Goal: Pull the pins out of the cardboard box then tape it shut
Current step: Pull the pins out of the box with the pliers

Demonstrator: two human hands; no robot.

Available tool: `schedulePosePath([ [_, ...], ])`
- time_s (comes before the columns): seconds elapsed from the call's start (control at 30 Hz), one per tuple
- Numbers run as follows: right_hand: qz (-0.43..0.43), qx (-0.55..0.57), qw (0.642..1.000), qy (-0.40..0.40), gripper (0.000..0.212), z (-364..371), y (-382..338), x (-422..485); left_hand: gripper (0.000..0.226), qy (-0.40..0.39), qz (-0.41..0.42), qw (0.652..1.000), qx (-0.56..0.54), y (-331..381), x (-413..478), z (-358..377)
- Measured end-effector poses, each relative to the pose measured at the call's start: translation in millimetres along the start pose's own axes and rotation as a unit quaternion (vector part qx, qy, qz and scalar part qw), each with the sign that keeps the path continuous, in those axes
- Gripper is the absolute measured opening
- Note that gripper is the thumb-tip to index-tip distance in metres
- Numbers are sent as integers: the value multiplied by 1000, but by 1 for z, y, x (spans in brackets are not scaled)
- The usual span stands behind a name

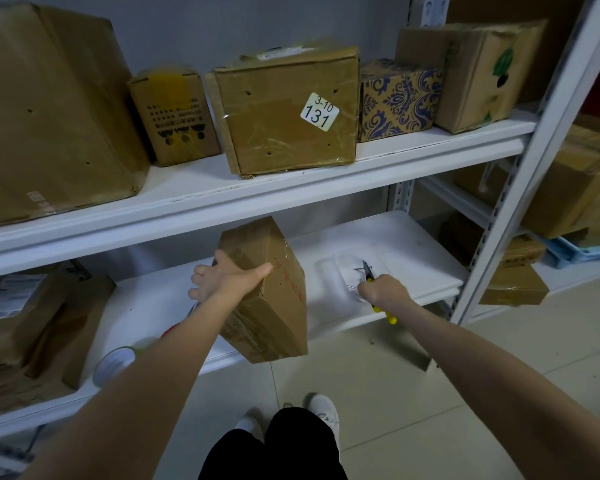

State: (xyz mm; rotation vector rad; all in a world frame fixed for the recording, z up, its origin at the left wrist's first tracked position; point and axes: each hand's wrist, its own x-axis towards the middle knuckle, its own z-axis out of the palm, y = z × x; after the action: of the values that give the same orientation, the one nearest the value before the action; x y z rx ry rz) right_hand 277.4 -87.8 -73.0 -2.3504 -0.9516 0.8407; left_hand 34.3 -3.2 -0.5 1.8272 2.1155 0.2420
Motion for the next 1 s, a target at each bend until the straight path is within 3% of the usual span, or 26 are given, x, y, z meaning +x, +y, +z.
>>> schedulePosePath([
  [0.23,4,-94,995,16,22,2,4,17,103,5,18,999,34,6,-6,1],
  [0.43,24,-110,992,63,42,9,-7,28,103,2,17,1000,23,4,-3,-2],
  [0.7,36,-125,991,20,27,8,-20,42,96,2,22,1000,-16,13,4,-5],
  [0.87,40,-145,988,34,12,9,-28,52,96,-12,15,999,-39,18,12,-4],
  [1.0,51,-149,987,41,21,14,-33,60,93,-10,17,999,-34,17,17,-4],
])
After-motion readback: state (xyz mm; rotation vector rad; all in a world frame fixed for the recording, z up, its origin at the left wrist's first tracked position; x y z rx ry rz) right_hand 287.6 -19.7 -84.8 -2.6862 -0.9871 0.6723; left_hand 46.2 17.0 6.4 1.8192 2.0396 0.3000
